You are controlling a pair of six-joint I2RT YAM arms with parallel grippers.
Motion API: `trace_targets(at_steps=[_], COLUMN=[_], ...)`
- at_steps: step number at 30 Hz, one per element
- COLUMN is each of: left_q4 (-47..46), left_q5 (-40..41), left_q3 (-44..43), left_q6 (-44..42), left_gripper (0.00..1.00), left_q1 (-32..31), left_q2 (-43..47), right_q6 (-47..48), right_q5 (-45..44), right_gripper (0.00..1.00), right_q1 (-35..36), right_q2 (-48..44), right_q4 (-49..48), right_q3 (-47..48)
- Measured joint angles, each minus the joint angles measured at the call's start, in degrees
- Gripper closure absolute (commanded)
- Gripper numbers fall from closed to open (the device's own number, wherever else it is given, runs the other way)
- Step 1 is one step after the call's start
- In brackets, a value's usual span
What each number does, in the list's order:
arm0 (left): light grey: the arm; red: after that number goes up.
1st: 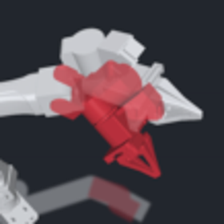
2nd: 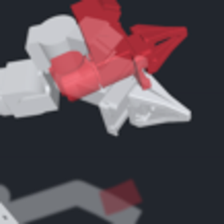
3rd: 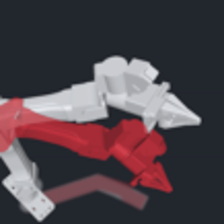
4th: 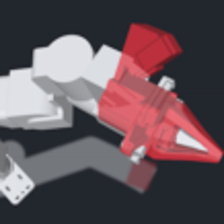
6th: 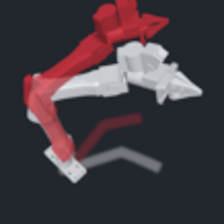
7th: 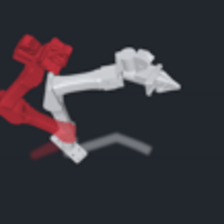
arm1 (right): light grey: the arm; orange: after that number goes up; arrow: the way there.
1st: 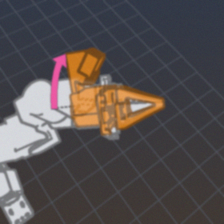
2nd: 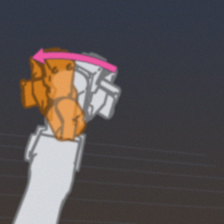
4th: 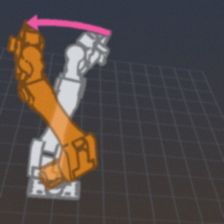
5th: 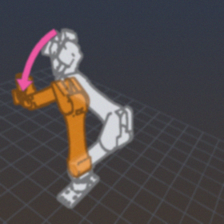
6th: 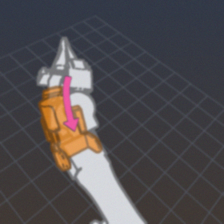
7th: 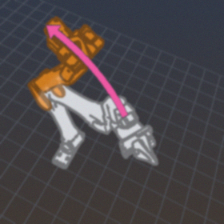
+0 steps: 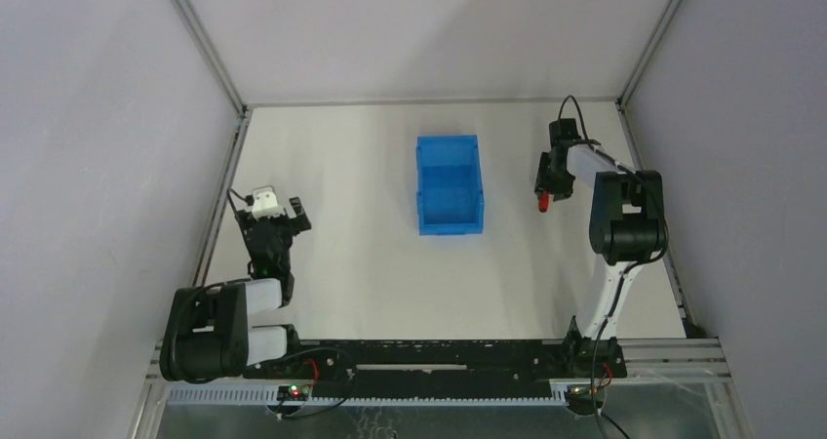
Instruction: Put the screwdriver in the bin
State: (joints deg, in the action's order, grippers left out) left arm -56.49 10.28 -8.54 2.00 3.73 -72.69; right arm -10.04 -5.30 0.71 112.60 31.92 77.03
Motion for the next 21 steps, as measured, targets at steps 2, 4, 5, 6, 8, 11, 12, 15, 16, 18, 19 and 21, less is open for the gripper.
trace_targets(at_steps=[2, 4, 5, 6, 8, 11, 12, 15, 16, 18, 19, 21], left_q4=[0.0, 0.0, 0.0, 0.0, 0.0, 0.0, 0.0, 0.0, 0.0, 0.0, 0.0, 0.0], left_q5=[0.0, 0.0, 0.0, 0.0, 0.0, 0.0, 0.0, 0.0, 0.0, 0.0, 0.0, 0.0], left_q3=[0.0, 0.0, 0.0, 0.0, 0.0, 0.0, 0.0, 0.0, 0.0, 0.0, 0.0, 0.0], left_q6=[0.0, 0.0, 0.0, 0.0, 0.0, 0.0, 0.0, 0.0, 0.0, 0.0, 0.0, 0.0], left_gripper=[0.00, 0.00, 0.00, 0.00, 0.00, 0.00, 0.00, 0.00, 0.00, 0.00, 0.00, 0.00], left_q1=[0.0, 0.0, 0.0, 0.0, 0.0, 0.0, 0.0, 0.0, 0.0, 0.0, 0.0, 0.0], left_q2=[0.0, 0.0, 0.0, 0.0, 0.0, 0.0, 0.0, 0.0, 0.0, 0.0, 0.0, 0.0], right_q6=[0.2, 0.3, 0.5, 0.6, 0.7, 1.0, 1.0, 1.4, 1.6, 1.8, 1.9, 1.9], right_q5=[0.9, 0.9, 0.9, 0.9, 1.0, 1.3, 1.3, 1.4, 1.7, 2.0, 2.2, 2.6], right_gripper=[0.81, 0.87, 0.89, 0.91, 0.95, 0.96, 0.96, 0.95, 0.95, 0.94, 0.93, 0.92], right_q1=[0.0, 0.0, 0.0, 0.0, 0.0, 0.0, 0.0, 0.2, 0.3, 0.7, 1.0, 2.0], right_q2=[0.3, 0.3, 0.3, 0.3, 0.2, 0.0, -0.3, -2.9, -4.5, -7.1, -8.7, -12.1], right_q4=[0.0, 0.0, 0.1, 0.2, 0.6, 2.5, 3.2, 5.9, 7.0, 8.7, 9.6, 11.5], right_q3=[0.3, 0.4, 0.4, 0.5, 0.7, 1.7, 2.0, 3.3, 3.9, 5.0, 5.9, 7.9])
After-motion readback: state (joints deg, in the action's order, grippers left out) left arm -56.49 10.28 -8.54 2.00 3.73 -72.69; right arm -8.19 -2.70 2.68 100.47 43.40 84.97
